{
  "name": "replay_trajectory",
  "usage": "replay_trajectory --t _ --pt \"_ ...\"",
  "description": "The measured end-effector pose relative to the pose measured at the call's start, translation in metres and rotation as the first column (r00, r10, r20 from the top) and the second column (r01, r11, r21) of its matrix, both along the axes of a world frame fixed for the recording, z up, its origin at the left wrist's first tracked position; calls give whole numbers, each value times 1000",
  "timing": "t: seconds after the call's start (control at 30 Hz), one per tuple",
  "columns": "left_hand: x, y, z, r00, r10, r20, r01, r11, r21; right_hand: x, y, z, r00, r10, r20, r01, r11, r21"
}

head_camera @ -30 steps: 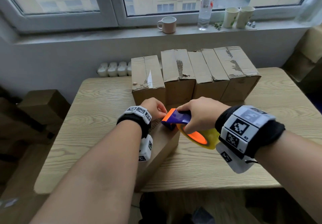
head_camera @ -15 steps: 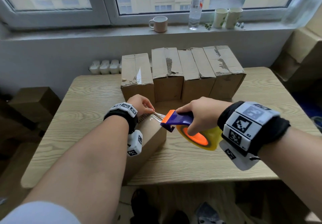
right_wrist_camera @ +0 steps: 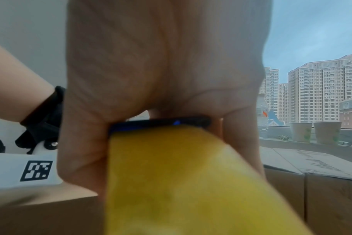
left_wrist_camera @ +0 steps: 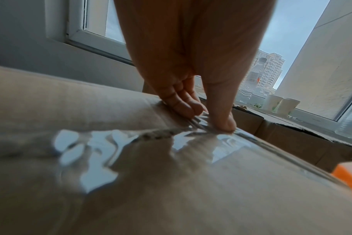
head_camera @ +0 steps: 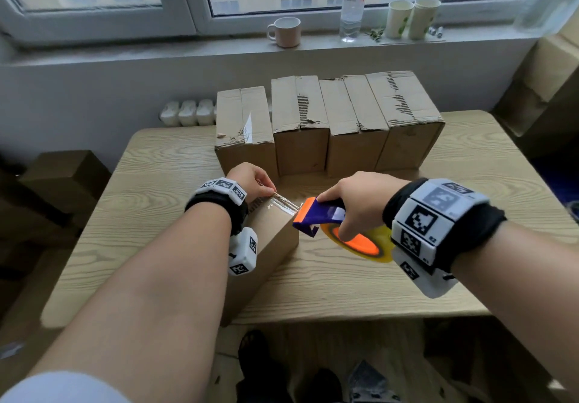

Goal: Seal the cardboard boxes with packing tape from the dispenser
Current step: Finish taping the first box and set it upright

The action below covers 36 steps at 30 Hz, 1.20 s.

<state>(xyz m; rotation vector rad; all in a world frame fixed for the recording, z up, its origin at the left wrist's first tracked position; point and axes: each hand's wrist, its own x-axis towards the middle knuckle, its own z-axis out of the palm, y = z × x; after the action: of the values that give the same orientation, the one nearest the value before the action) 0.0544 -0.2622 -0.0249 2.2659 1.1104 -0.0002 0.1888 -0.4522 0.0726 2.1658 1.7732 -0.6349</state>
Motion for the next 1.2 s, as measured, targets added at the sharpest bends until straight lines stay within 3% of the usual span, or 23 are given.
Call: replay_trajectory --t 0.17,0.37,0.67,0.73,0.8,0.87,0.9,1.0,1.07,1.2 --pt "-1 -4 1 999 23 29 -23 1000 11 -1 11 -2 991 79 105 -85 995 55" --pt "-2 -9 0 996 75 53 -75 997 -7 9 13 -1 952 -224 -206 229 973 0" --pt "-4 -16 4 996 93 9 -93 994 53 11 23 6 949 -240 -204 230 971 -72" --pt "-4 -17 6 995 99 2 -99 994 48 8 22 7 966 -205 -158 196 978 -71" --pt "-8 -13 7 987 159 -28 -157 986 56 3 20 3 996 -74 47 77 995 -57" --pt "-16 -6 8 971 237 -38 -234 970 71 1 13 -9 959 84 270 -64 995 -79" --pt "-19 -2 9 967 249 -47 -245 967 68 7 10 -16 950 79 301 -62 996 -63" --pt "-21 4 13 972 210 -101 -208 978 30 30 8 -25 971 -109 212 98 993 62" --pt "-12 5 20 981 181 -65 -180 984 21 40 11 -29 972 -176 155 161 982 103" --pt "6 0 35 993 -110 41 115 984 -134 44 16 -54 969 -234 81 233 972 22"
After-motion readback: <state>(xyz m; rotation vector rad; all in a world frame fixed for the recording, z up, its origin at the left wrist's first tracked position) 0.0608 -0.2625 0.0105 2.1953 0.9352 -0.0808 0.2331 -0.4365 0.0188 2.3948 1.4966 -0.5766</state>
